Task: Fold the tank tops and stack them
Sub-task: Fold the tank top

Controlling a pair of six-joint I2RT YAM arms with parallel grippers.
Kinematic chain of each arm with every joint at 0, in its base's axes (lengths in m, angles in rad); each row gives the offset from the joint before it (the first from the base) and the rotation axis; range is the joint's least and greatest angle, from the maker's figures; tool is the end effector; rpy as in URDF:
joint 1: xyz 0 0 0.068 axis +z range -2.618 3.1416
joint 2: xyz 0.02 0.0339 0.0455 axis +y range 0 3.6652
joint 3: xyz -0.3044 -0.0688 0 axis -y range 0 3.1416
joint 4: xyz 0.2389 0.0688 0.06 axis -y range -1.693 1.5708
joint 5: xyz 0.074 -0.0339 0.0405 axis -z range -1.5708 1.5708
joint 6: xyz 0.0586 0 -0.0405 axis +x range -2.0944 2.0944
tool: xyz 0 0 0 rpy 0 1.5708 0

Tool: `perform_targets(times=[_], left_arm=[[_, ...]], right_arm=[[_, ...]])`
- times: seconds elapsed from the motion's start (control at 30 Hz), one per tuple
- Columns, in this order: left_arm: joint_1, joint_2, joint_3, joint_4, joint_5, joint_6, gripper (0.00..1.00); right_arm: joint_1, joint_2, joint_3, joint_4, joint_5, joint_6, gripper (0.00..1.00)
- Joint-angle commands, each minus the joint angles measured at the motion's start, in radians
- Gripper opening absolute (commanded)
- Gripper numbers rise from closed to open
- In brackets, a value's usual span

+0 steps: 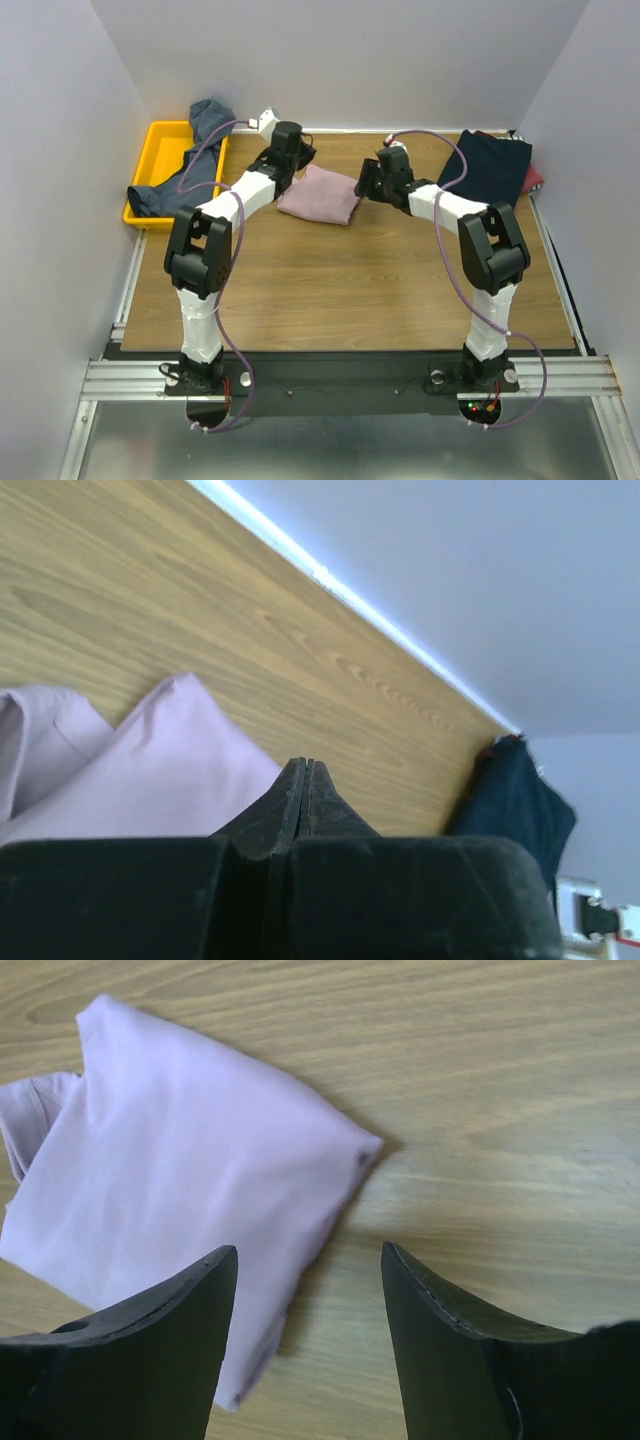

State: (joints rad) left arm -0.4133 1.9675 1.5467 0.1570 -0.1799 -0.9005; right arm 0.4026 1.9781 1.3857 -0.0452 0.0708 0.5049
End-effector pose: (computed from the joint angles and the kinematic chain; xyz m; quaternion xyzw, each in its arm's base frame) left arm 0.4688 -0.1941 0.3171 -0.2437 0.7542 -0.3133 0.5230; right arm 0.4421 0.1837 0.2305 0.0615 0.8906 0.1687 0.4179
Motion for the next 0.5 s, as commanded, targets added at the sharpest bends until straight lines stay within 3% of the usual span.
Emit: perform_targets(times=[0.0, 0.2, 0.47], left_arm=[[-0.024, 0.083, 0.03, -0.155, -0.075, -0.012, 0.0], [-0.058, 0.132, 0.026, -0.186, -0.069, 0.043, 0.0], [-0.107, 0.143, -0.048, -0.224, -0.046, 0.057, 0.0]], right_arm=[[0.062, 0.043, 0.093, 0.022, 0.003, -0.057, 0.64], [0.105, 0.14, 0.138, 0.01, 0.035, -0.072, 0.62], [0.169, 0.073, -0.032, -0.011, 0.08, -0.048, 0.53]])
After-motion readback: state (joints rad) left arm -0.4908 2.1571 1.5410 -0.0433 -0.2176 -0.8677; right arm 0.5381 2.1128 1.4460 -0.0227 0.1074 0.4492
